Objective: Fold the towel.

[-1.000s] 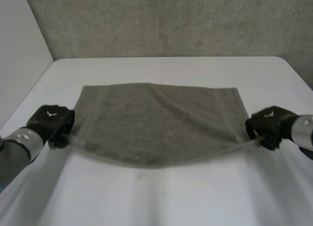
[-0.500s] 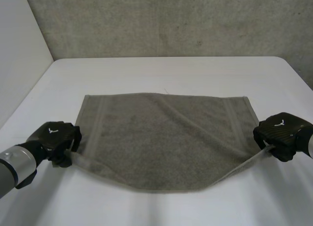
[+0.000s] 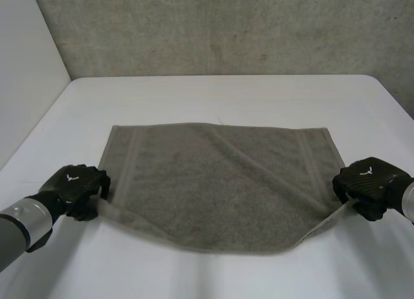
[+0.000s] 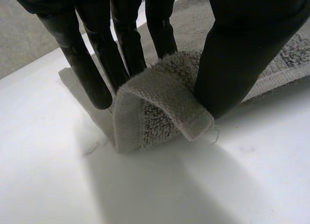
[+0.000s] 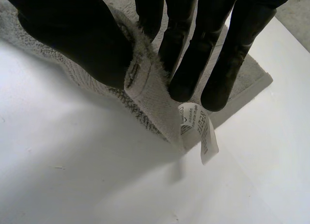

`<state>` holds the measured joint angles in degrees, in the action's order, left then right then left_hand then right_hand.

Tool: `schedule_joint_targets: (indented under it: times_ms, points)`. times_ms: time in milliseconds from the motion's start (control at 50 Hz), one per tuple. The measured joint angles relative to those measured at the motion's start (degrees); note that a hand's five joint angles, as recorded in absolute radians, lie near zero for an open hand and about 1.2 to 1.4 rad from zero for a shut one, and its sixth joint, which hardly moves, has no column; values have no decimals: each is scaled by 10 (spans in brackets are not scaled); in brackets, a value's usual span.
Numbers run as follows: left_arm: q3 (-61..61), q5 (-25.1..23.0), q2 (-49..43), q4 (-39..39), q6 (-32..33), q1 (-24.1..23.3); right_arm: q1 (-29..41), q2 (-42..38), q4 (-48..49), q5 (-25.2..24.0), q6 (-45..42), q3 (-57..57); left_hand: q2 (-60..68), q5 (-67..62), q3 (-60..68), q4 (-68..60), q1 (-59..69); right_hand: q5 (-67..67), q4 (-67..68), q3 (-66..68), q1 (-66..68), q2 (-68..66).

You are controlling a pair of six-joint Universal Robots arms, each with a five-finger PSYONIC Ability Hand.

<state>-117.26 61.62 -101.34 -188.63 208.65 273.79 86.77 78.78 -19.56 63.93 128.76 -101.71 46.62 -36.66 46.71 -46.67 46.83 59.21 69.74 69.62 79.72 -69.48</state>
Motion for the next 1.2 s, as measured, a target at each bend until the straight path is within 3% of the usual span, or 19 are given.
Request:
schedule_joint_targets:
  times_ms: [80,240,460,640,760,980,1200]
  points:
    - [-6,0,2,-2,0,0,0,0,1,0,0,-3,20,-15,19,-20,18,0,0,0,0,0]
    - [-16,0,5,-2,0,0,1,1,1,0,0,-6,214,-199,210,-212,190,0,0,0,0,0]
    - [-5,2,8,-2,0,-1,2,1,12,-1,7,3,230,-213,226,-228,195,0,0,0,0,0]
    - [82,10,-36,-4,-6,-22,8,-29,92,1,86,81,231,-216,228,-230,195,0,0,0,0,0]
    - [181,37,-100,-4,-19,-55,37,-93,143,12,145,164,232,-216,228,-231,195,0,0,0,1,0]
    - [441,115,-273,-3,-110,-113,101,-286,222,96,204,365,232,-217,229,-231,195,0,0,0,1,-1]
    - [689,192,-435,24,-122,-138,120,-423,279,172,217,534,232,-217,229,-231,195,0,0,0,1,-1]
